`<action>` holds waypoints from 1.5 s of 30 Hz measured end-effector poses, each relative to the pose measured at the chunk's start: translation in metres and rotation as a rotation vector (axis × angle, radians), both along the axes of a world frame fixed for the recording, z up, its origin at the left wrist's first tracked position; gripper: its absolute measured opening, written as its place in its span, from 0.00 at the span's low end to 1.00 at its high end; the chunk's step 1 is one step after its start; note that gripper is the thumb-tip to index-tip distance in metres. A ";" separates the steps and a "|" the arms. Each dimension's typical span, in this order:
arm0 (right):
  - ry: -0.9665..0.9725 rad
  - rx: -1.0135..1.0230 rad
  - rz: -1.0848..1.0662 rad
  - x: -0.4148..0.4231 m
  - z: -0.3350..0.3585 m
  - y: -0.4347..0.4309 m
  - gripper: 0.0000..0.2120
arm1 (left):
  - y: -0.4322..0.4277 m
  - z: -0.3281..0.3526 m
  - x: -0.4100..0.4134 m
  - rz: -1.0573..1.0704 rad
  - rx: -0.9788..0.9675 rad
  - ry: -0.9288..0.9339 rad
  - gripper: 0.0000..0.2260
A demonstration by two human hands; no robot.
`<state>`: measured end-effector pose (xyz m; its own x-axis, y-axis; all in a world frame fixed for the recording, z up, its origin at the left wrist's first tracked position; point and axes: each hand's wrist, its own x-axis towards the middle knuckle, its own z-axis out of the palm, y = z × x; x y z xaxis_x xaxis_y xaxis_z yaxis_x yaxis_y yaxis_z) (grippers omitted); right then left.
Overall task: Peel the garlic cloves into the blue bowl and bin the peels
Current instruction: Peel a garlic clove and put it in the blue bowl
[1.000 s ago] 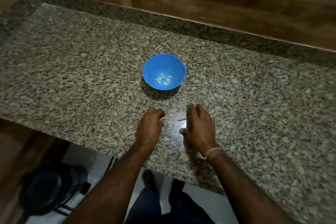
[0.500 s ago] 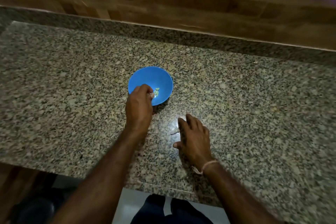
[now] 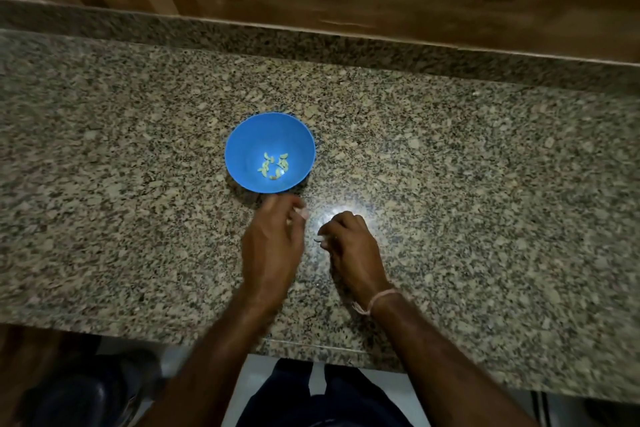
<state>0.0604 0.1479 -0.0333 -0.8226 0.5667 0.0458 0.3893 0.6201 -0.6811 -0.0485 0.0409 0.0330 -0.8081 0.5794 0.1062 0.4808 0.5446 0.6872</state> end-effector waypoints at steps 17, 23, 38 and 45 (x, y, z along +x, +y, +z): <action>0.352 -0.881 -0.200 0.020 0.061 -0.001 0.09 | 0.007 0.002 0.038 0.305 0.507 -1.377 0.09; 0.361 -0.669 -0.092 0.022 0.064 0.008 0.09 | 0.005 0.005 0.043 0.264 0.523 -1.307 0.17; 0.361 -0.688 -0.099 0.034 0.070 0.015 0.07 | 0.007 0.013 0.056 0.219 0.682 -1.217 0.09; 0.256 -0.696 -0.050 0.041 0.070 0.022 0.07 | 0.007 0.014 0.061 0.284 0.570 -0.998 0.06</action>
